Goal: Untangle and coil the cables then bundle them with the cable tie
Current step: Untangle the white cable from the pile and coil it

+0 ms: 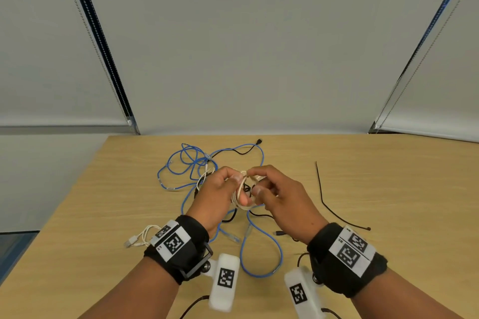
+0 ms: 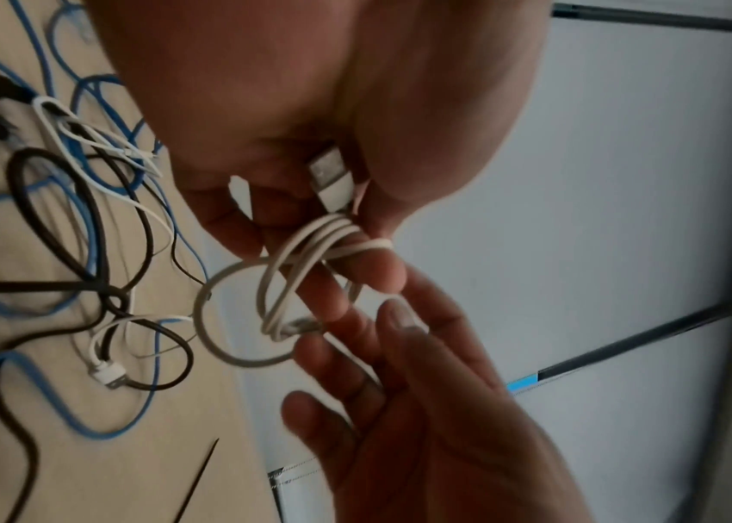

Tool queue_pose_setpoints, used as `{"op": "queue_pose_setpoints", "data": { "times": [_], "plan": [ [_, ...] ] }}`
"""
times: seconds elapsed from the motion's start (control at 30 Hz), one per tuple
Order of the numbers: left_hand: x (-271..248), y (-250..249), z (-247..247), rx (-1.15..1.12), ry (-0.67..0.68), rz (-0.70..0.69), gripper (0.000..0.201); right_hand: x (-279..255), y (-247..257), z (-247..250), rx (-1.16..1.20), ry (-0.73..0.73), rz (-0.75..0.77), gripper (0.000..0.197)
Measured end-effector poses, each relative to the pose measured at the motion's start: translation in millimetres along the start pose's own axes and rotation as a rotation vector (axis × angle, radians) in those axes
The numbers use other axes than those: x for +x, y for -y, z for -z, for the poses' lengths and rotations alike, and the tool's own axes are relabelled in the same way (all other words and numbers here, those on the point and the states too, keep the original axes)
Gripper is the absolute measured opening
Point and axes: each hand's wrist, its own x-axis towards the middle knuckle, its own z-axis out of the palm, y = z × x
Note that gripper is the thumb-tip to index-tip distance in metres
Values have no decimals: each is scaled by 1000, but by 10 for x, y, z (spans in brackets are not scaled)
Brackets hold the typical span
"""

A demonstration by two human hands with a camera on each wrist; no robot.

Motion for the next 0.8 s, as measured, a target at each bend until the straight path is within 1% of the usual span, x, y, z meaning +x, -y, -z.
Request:
{"op": "queue_pose_setpoints", "data": {
  "times": [0.03, 0.1, 0.13, 0.23, 0.33, 0.43, 0.53, 0.67, 0.8],
  "plan": [
    [-6, 8, -8, 13, 23, 6, 22, 1, 3, 2, -41, 9, 46, 37],
    [-15, 21, -15, -4, 58, 26, 25, 27, -2, 2, -158, 11, 115, 40],
    [-19, 15, -19, -12, 79, 34, 26, 47, -8, 5, -217, 1, 134, 37],
    [-38, -16, -45, -18, 153, 45, 27, 91, -3, 3, -382, -37, 162, 19],
    [-43, -23, -46, 8, 146, 68, 30, 108, 25, -30, -508, -69, 204, 7],
    [-39, -12, -35, 59, 142, 75, 29, 149, 22, 24, -443, -92, 190, 2],
    [-18, -6, -11, 119, 115, 28, 31, 207, 36, 77, -314, -99, 178, 4],
    [24, -28, -4, 231, 132, -25, 34, 268, 94, 88, -131, -69, 44, 8],
    [25, -18, -3, 311, 102, -32, 37, 288, 105, 44, -113, -105, 24, 9]
  ]
}}
